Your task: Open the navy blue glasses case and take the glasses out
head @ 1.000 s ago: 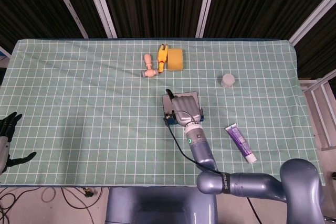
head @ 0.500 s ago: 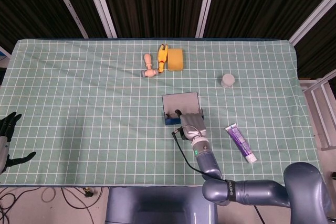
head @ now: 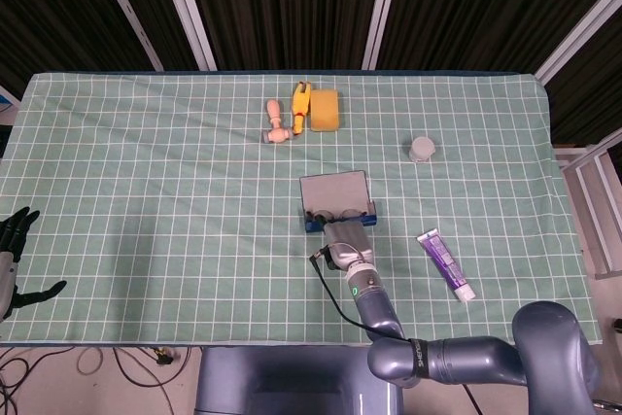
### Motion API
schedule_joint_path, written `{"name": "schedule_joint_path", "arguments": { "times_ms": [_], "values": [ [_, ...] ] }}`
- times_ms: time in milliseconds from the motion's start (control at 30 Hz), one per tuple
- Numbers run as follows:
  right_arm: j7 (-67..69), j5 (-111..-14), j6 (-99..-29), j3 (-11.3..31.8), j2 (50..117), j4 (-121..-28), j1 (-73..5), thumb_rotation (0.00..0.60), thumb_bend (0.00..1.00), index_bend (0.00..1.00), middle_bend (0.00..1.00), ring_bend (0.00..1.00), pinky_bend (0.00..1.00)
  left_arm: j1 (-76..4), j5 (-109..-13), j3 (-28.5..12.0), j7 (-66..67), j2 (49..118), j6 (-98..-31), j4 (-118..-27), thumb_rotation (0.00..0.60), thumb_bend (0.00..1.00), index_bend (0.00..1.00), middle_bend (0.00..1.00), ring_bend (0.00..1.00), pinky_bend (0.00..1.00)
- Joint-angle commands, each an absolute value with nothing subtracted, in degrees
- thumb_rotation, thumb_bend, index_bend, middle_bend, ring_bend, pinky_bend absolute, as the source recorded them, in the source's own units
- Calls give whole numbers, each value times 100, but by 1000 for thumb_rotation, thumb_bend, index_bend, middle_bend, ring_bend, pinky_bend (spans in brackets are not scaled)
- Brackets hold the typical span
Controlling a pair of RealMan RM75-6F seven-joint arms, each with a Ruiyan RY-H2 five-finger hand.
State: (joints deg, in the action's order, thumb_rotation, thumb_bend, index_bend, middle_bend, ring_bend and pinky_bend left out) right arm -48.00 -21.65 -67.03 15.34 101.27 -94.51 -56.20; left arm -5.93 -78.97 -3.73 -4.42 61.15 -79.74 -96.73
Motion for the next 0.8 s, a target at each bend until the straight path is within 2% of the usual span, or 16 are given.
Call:
{"name": "schedule_joint_path", "arguments": {
  "times_ms": [33,567,800],
  "values": [
    [-4865,-2162,-6741,1446,10141,-9522,-5615,600,560,176,842,928,914,-588,-7907,-371,-426,6116,-7989,-9678,600,0,0,0,0,0],
    [-5014,-2235,-7181,1129,9731,-10462,-5401,600,559,308,842,930,915,-565,-7960,-350,-444,6116,-8032,-9702,600,0,0,0,0,0],
    [-5099,-2180,-7285,976,9446,-10861,-5306,600,560,334,842,932,914,-567,-7955,-346,-432,6114,-8022,-9714,600,0,0,0,0,0]
  ]
}}
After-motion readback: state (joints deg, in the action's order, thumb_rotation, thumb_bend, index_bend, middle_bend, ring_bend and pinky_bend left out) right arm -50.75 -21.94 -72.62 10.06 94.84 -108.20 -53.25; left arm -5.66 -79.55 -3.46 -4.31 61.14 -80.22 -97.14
